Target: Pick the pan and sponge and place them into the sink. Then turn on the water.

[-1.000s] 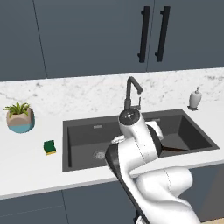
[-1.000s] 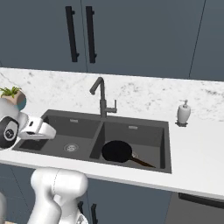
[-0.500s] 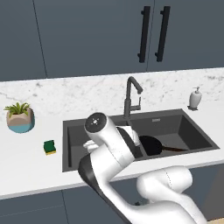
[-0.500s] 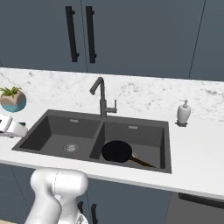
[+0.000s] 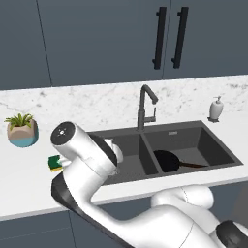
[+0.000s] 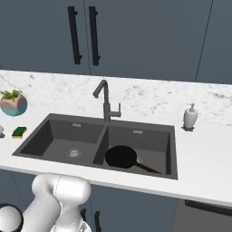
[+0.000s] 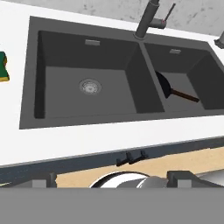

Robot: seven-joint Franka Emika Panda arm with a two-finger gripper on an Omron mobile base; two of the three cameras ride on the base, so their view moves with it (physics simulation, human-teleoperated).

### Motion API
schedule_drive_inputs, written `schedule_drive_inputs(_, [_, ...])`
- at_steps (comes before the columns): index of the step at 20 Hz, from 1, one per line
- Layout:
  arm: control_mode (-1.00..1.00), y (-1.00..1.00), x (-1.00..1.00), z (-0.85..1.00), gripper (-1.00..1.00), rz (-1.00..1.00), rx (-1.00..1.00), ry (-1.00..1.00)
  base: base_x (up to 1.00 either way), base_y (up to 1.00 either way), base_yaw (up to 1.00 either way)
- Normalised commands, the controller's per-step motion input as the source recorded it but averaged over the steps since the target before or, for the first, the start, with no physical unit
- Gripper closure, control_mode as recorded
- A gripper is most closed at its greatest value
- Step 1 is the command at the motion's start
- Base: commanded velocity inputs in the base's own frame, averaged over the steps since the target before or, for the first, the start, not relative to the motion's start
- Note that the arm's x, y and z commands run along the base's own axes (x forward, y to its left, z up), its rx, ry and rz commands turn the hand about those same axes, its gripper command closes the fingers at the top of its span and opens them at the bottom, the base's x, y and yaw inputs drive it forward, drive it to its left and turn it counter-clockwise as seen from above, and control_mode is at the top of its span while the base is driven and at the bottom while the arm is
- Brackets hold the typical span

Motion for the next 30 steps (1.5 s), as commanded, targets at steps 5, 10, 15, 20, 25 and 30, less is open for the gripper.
schedule_drive_inputs(5, [-1.0,0.5,0.16,-0.03,-1.0,0.02,0.01,0.01,0.0,0.0,0.0])
schedule_drive_inputs(10, [-1.0,-0.04,0.18,-0.36,-1.0,0.11,0.1,0.0,0.0,0.0,0.0])
schedule_drive_inputs(15, [-1.0,-0.18,0.25,-0.39,-1.0,0.13,0.12,0.0,0.0,0.0,0.0])
schedule_drive_inputs(20, [-1.0,-0.23,0.38,-0.32,-1.0,0.15,0.14,0.0,0.0,0.0,0.0])
schedule_drive_inputs(25, [-1.0,0.01,0.6,-0.15,-1.0,0.08,0.06,0.0,0.0,0.0,0.0])
schedule_drive_inputs(30, [-1.0,0.29,0.65,-0.16,-1.0,0.0,0.0,0.0,0.0,0.0,0.0])
